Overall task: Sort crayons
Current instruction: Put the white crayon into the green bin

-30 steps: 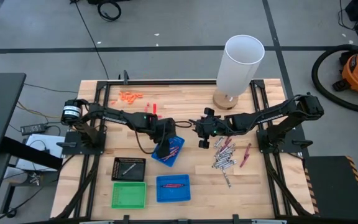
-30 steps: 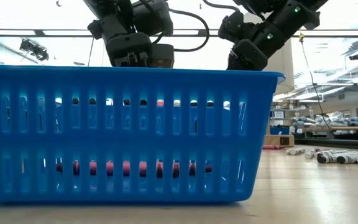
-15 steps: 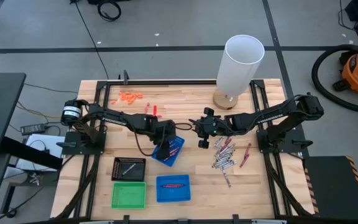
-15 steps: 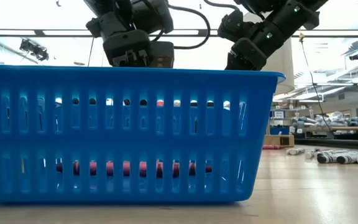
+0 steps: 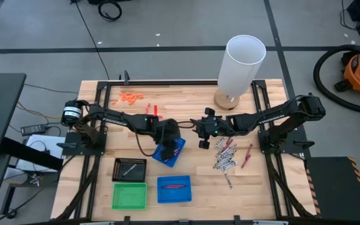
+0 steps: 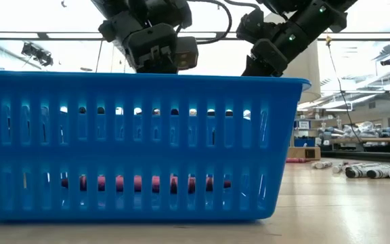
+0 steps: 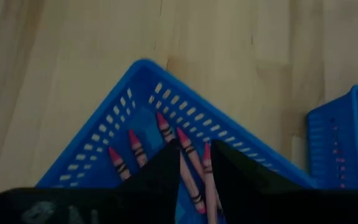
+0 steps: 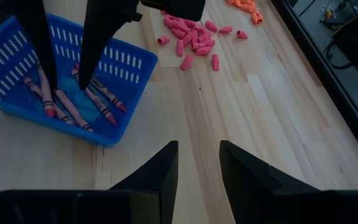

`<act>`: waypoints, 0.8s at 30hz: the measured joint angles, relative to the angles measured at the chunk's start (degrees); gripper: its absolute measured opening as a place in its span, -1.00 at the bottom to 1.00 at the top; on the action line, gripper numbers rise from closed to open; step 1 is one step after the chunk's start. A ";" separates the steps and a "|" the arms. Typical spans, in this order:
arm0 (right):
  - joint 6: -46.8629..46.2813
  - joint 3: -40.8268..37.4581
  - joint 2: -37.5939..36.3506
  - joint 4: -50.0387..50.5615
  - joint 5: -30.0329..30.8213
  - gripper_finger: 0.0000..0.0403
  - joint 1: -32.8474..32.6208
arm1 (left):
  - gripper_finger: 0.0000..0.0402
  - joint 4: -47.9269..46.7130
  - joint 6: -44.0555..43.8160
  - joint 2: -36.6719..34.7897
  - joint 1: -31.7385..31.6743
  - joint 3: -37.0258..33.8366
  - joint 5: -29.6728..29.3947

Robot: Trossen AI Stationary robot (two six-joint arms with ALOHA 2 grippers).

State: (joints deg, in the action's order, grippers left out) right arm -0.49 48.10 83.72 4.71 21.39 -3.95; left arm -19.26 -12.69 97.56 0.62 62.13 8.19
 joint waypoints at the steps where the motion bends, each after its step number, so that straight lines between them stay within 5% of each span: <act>1: -0.39 0.01 0.00 -0.06 0.00 -0.38 0.00 | -0.50 0.66 -0.01 0.00 0.00 0.00 -0.01; 24: -4.97 0.01 0.00 -0.40 -0.02 -0.38 -0.61 | -0.50 11.09 -0.07 -0.01 0.00 0.00 0.00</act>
State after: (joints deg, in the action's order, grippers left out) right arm -5.46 48.11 83.72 4.32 21.37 -4.56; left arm -8.17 -12.75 97.55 0.62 62.13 8.19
